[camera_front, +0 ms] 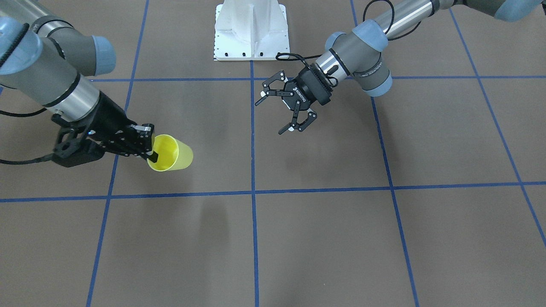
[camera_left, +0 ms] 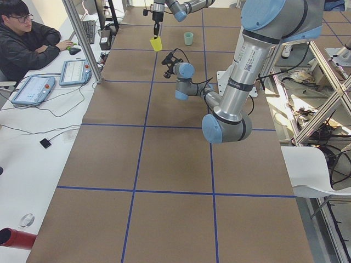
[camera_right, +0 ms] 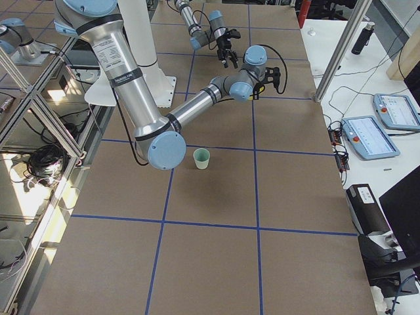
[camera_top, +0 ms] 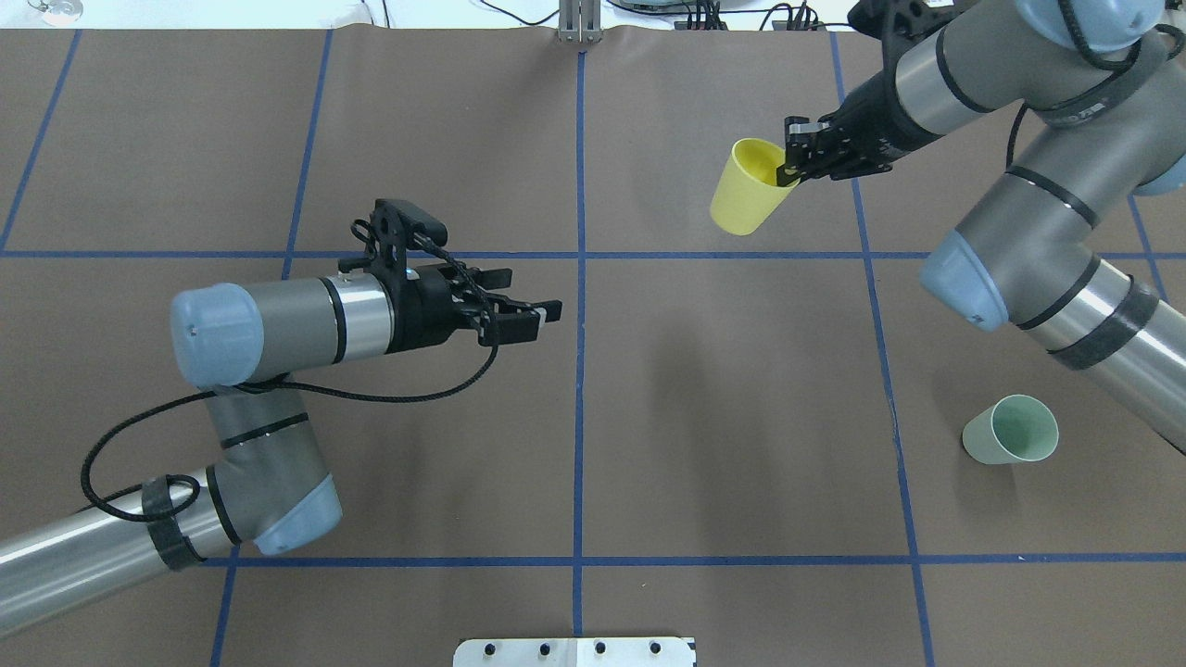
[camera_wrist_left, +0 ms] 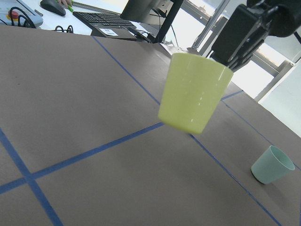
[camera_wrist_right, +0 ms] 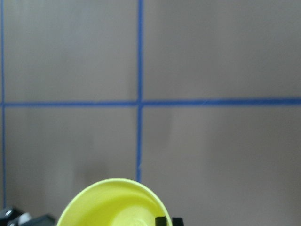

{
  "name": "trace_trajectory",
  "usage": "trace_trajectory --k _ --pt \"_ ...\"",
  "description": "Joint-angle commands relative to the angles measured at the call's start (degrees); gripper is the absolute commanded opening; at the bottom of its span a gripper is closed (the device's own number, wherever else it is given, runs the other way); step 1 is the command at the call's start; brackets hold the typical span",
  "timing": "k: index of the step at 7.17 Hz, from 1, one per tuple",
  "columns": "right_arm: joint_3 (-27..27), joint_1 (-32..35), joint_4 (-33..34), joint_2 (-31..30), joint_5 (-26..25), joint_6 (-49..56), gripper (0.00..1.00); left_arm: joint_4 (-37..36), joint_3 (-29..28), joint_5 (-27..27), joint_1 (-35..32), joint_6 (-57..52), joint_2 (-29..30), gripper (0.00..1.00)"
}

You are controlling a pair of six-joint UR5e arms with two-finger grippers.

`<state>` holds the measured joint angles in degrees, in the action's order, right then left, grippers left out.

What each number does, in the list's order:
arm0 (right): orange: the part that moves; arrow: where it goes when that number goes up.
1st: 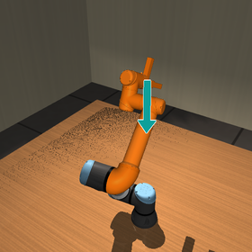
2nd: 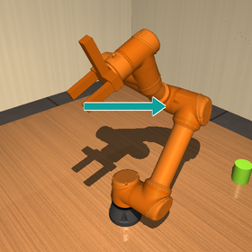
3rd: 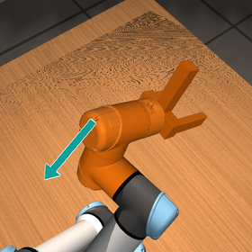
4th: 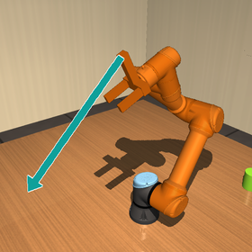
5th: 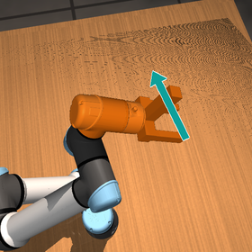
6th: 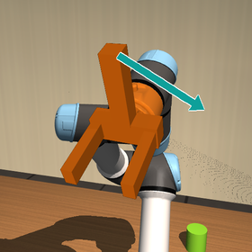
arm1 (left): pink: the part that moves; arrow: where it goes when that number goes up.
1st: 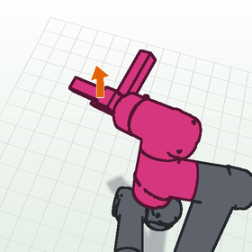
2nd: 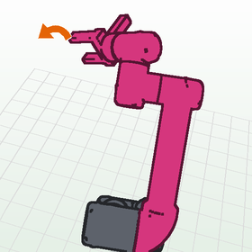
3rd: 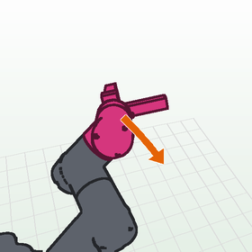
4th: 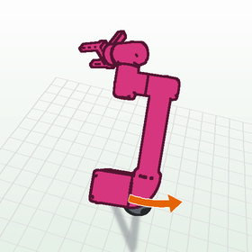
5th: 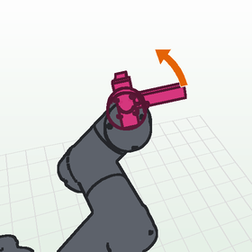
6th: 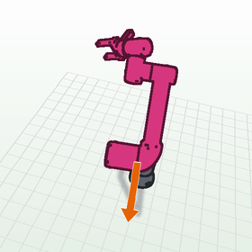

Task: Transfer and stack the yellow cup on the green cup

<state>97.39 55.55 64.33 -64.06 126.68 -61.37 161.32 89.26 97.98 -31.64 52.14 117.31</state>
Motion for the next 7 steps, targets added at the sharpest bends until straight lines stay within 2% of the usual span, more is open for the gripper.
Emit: trace_trajectory --k 1,3,4,5,7 --pt "5.66 2.72 0.27 -7.79 -8.01 11.22 0.00 -14.39 4.77 10.41 -11.72 0.15 -1.64 1.00" --pt "16.55 0.11 0.62 -21.74 -16.68 16.87 0.00 -24.34 4.78 20.46 -22.28 -0.55 -2.26 1.00" --pt "20.00 -0.69 0.54 -27.47 -20.82 21.24 0.00 -27.43 4.69 22.33 -25.63 -1.25 -2.26 1.00" --pt "22.99 -0.79 0.19 -33.44 -21.04 23.29 0.00 -32.42 4.78 22.78 -26.71 -4.12 -2.43 1.00" --pt "28.27 -1.31 0.01 -42.08 -17.28 23.40 0.00 -36.59 4.60 22.78 -29.09 -8.35 -4.17 1.00"
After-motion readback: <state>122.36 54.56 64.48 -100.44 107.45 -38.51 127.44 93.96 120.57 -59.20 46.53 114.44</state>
